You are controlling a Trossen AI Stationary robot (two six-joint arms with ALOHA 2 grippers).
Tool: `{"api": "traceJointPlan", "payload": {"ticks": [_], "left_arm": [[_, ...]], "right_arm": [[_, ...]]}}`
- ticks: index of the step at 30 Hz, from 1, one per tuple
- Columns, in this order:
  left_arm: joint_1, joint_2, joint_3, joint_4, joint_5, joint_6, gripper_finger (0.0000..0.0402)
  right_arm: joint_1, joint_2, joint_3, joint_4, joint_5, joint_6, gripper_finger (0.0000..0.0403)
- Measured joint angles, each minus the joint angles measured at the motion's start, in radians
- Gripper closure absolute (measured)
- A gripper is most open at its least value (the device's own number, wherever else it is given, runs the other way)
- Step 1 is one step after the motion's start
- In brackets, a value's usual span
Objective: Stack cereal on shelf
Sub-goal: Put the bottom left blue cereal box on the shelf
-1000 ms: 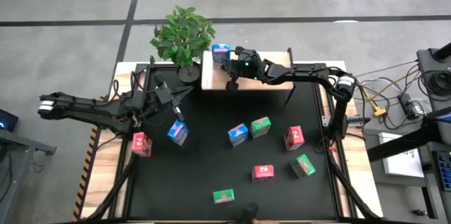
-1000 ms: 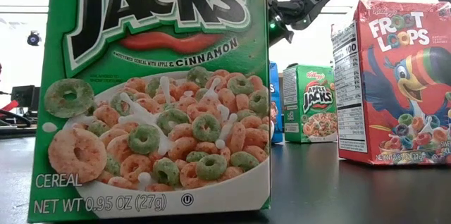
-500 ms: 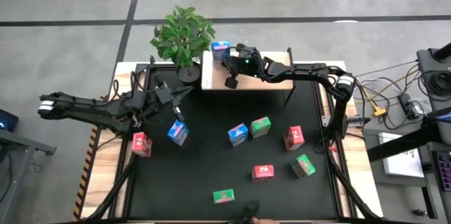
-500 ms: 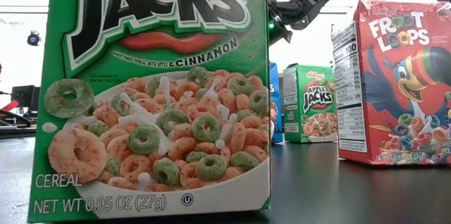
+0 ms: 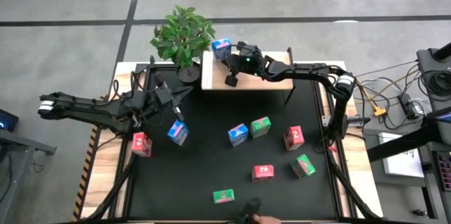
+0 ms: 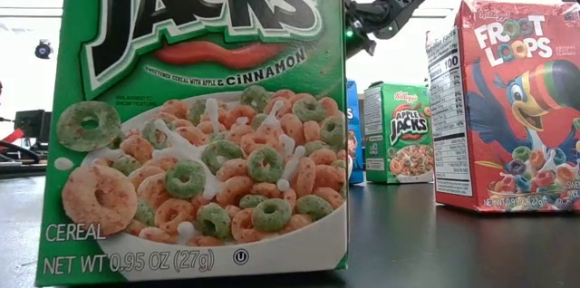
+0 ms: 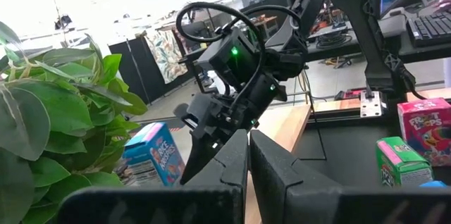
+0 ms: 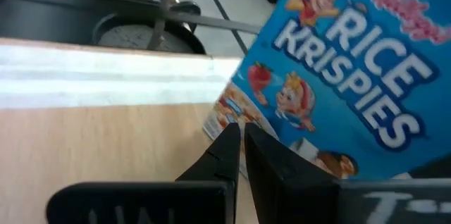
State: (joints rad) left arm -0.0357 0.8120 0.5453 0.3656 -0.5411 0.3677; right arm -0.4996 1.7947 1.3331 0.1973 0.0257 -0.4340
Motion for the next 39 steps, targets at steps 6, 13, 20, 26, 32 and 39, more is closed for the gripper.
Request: {"api": "traceJointPlan", "payload": {"ticks": [6, 13, 20, 26, 32, 39], "left_arm": [[0.002, 0.0, 0.0, 0.0, 0.0, 0.008, 0.0402], [0.007, 0.0, 0.0, 0.001, 0.0, 0.008, 0.0402], [0.007, 0.0, 0.0, 0.001, 0.0, 0.008, 0.0402], [0.007, 0.0, 0.0, -0.002, 0.0, 0.009, 0.0402], [0.007, 0.0, 0.0, -0.008, 0.0, 0.004, 0.0402], [0.007, 0.0, 0.0, -0.008, 0.0, -0.007, 0.0402]], "right_arm": [[-0.002, 0.021, 0.0, 0.024, -0.005, -0.007, 0.039], [0.0, 0.056, 0.036, 0.053, -0.005, -0.003, 0.039], [0.004, 0.076, 0.108, 0.032, 0.002, -0.004, 0.039], [0.005, 0.052, 0.146, -0.083, -0.001, 0.004, 0.039], [0.008, -0.007, 0.152, -0.297, 0.0, -0.011, 0.039], [-0.007, -0.031, 0.151, -0.354, 0.001, -0.044, 0.039]]}}
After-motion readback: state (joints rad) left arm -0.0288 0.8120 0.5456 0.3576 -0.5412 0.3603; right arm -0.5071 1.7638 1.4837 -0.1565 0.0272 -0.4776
